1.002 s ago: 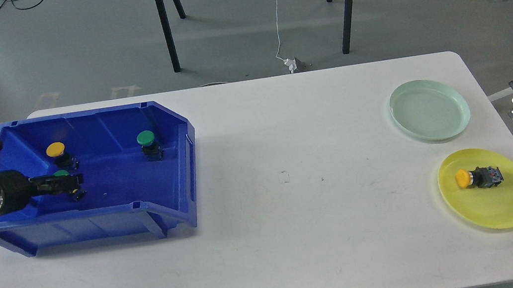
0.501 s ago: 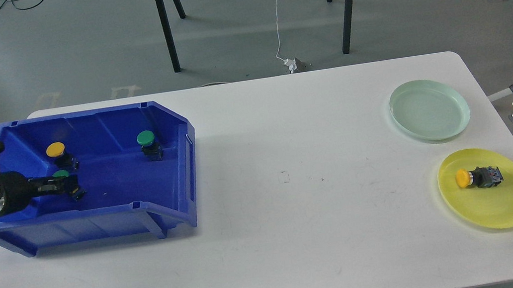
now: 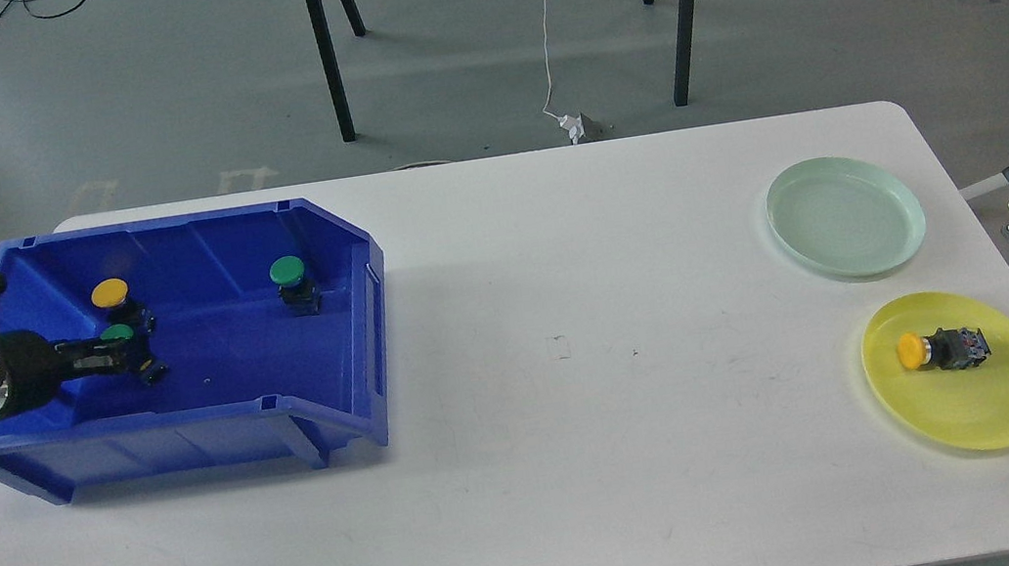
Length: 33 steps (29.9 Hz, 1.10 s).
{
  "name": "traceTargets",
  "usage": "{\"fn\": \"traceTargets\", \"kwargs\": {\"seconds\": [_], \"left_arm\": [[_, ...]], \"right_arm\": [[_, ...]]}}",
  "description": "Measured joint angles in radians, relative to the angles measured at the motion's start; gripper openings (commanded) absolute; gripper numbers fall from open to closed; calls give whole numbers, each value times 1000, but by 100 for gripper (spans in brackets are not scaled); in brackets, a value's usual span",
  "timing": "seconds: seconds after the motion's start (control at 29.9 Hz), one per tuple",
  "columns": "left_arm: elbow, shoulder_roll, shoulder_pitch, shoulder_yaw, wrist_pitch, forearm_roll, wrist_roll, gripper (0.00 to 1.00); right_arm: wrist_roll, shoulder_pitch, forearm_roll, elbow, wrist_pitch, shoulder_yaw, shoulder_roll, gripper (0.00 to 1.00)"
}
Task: Pass button and place on color plate
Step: 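Lift the green button and carry it toward the right gripper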
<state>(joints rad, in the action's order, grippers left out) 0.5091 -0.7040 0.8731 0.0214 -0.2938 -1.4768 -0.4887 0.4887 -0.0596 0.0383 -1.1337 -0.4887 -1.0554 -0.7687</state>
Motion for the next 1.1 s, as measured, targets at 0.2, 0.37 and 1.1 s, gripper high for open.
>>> {"fn": "traceTargets", "kwargs": {"seconds": [0.2,0.37,1.1], "left_arm": [[229,-166,117,41,-48,55,0,10],[636,-420,143,204,-63,258,0,10],[800,396,-5,249,289,608,0,13]], "right_arm": [[0,1,0,0,0,-2,1,97],[0,-1,0,-4,0,-3,2,97],[0,-338,-270,-219,0,318,-4,96]]}}
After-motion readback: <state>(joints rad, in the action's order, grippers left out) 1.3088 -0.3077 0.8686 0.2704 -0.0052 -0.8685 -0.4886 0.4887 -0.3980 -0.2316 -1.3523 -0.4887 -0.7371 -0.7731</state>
